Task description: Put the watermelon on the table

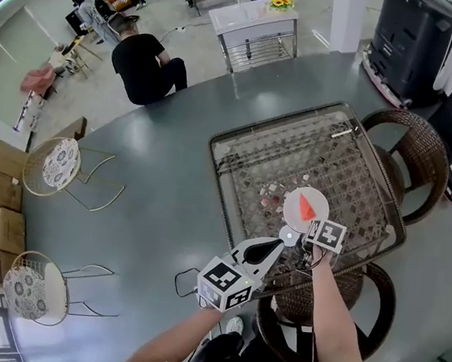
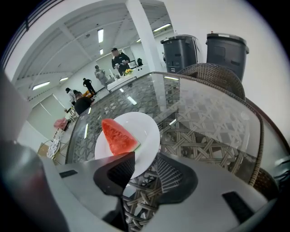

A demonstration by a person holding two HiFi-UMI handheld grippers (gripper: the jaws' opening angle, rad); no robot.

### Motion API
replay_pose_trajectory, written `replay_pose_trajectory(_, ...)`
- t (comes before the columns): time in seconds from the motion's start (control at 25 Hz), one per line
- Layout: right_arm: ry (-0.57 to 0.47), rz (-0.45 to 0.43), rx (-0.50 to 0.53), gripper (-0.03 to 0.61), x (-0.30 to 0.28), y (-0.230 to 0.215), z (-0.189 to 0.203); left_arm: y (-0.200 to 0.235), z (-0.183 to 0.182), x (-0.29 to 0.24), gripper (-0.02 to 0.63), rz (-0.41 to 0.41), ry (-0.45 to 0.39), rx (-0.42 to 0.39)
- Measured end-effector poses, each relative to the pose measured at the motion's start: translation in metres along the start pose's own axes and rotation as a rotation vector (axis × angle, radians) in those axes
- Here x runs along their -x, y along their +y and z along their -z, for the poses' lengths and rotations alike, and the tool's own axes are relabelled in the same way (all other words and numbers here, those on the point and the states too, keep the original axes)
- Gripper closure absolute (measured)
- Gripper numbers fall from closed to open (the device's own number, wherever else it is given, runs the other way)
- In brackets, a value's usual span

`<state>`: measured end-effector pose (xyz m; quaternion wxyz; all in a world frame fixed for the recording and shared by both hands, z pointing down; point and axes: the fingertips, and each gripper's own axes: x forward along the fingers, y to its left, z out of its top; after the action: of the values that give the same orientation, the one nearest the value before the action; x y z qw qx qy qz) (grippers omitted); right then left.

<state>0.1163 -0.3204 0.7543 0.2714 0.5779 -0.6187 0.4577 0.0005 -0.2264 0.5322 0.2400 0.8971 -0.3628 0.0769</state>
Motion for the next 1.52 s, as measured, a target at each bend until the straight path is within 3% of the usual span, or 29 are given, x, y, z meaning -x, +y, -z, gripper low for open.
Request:
replay_pose_trajectory(0.44, -0.072, 0.025, 0.086, 0.449, 0.021, 0.002, -0.007, 0.009, -0.007, 0.006, 0.609, 0.008, -0.016, -0.019)
replay_pose_trajectory(0.56, -0.145, -0.032, 0.111, 0.453, 0.053, 0.014, -0.018, 0.006, -0.013, 0.002, 0.609, 0.047, -0.009, -0.040)
replay_pose_trajectory(0.72, -0.262, -0.105, 0.170, 0.571, 0.104, 0.039, -0.032, 0.001, -0.019, -0.001, 0.609, 0.101, 0.008, -0.075)
replay_pose_trajectory(1.16, -0.563, -0.246, 0.211, 0.574, 0.232, 0.093, -0.062, -0.010, -0.046, 0.004, 0.609, 0.196, 0.037, -0.117)
replay_pose_trajectory(1.52, -0.747, -0.280, 0.266, 0.575, 0.303, 0.123, -0.072, -0.031, -0.077, 0.012, 0.609, 0.263, 0.024, -0.164)
